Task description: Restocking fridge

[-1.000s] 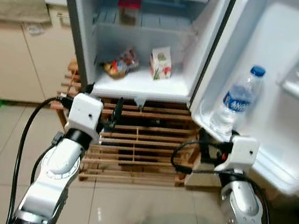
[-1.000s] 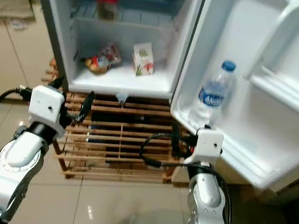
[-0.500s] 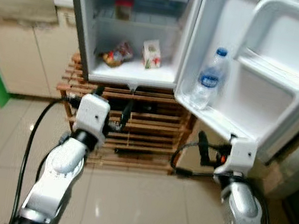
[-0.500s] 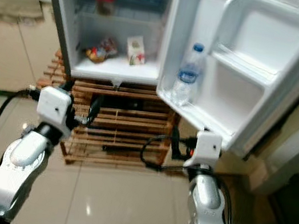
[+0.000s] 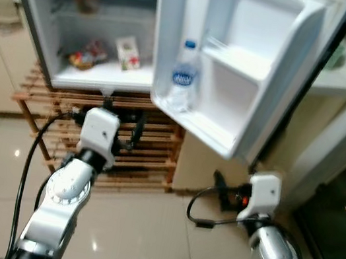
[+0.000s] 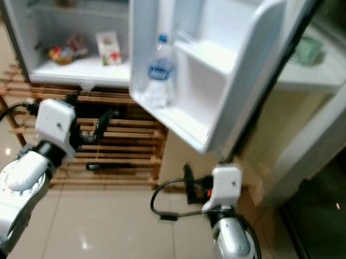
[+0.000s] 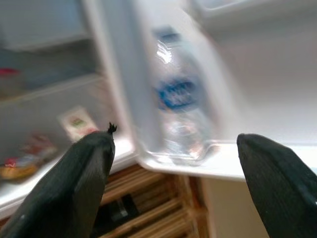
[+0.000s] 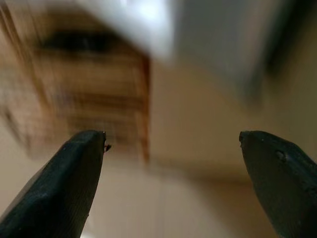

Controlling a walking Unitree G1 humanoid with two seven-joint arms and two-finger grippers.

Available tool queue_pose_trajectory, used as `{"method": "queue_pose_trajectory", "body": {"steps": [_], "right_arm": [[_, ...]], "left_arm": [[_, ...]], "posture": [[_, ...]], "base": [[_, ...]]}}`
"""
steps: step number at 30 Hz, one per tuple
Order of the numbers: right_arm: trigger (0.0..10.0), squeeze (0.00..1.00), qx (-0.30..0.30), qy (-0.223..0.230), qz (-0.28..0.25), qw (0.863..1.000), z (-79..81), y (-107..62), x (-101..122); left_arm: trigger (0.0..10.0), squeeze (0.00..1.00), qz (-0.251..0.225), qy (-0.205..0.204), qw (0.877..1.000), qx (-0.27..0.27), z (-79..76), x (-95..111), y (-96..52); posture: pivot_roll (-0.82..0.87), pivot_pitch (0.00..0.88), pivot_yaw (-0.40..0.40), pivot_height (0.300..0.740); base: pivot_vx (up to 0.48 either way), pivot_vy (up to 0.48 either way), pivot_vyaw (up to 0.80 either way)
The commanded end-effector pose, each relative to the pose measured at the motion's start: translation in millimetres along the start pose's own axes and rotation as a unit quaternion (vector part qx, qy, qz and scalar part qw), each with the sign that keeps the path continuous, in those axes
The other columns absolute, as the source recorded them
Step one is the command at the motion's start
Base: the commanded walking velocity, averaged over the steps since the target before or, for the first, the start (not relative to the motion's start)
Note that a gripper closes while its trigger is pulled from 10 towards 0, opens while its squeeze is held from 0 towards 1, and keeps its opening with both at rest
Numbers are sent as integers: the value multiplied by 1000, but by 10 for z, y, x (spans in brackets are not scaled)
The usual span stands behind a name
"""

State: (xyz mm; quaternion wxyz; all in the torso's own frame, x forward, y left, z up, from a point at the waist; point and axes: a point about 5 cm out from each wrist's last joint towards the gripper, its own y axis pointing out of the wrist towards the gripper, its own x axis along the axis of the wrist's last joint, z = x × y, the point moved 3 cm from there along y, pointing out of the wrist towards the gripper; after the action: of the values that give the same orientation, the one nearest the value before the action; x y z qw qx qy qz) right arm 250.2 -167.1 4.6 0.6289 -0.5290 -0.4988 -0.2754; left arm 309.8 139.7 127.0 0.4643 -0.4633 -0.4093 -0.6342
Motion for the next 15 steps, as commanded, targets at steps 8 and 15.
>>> {"method": "queue_pose_trajectory", "body": {"steps": [8,15], "right_arm": [[10000,0,-185,-27,107,976,-696,-37,-335],[10000,0,-274,-30,-111,955,-1325,244,1031]], "left_arm": [[10000,0,307,-19,947,-88,-48,-1149,-171],[10000,0,443,57,871,-204,-241,-1663,-524]], "posture": [[-51,0,39,740],[-49,0,44,740]], "base": [[0,0,0],[0,0,0]]}}
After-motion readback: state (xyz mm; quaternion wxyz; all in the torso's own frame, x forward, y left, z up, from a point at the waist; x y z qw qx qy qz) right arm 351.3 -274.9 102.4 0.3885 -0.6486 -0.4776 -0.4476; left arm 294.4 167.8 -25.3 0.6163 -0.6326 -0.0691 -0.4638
